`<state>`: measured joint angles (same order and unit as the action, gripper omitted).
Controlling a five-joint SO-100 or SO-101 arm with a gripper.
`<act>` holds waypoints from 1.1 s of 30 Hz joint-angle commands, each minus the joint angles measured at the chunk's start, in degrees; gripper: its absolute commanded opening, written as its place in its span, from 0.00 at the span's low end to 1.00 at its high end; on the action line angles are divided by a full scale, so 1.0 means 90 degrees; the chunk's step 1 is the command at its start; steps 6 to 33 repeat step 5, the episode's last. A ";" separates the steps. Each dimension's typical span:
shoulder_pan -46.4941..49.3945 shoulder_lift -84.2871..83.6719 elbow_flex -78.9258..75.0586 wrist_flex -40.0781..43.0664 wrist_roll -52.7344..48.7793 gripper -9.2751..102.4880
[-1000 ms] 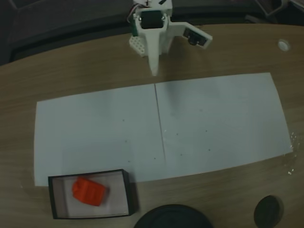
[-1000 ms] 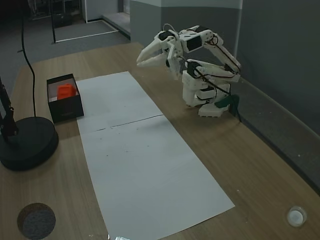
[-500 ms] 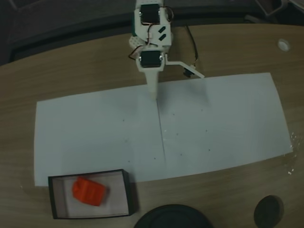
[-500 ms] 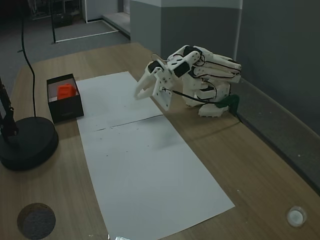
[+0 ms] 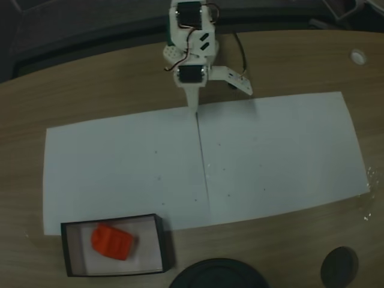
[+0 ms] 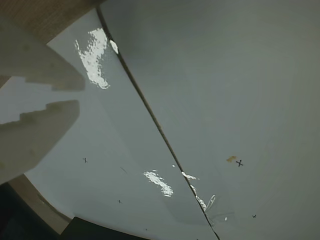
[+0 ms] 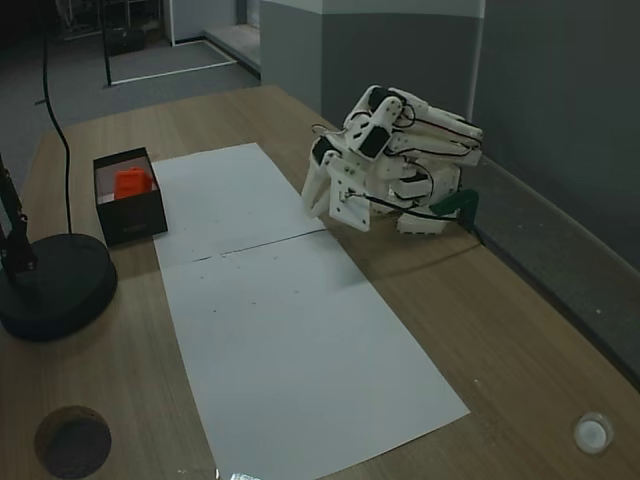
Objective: Grab a orange square and put it in the box.
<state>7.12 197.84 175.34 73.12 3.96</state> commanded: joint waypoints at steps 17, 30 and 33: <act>0.0000 0.0166 -0.0371 0.0098 0.0020 0.08; 0.0000 0.0166 -0.0371 0.0098 0.0020 0.08; 0.0000 0.0166 -0.0371 0.0098 0.0020 0.08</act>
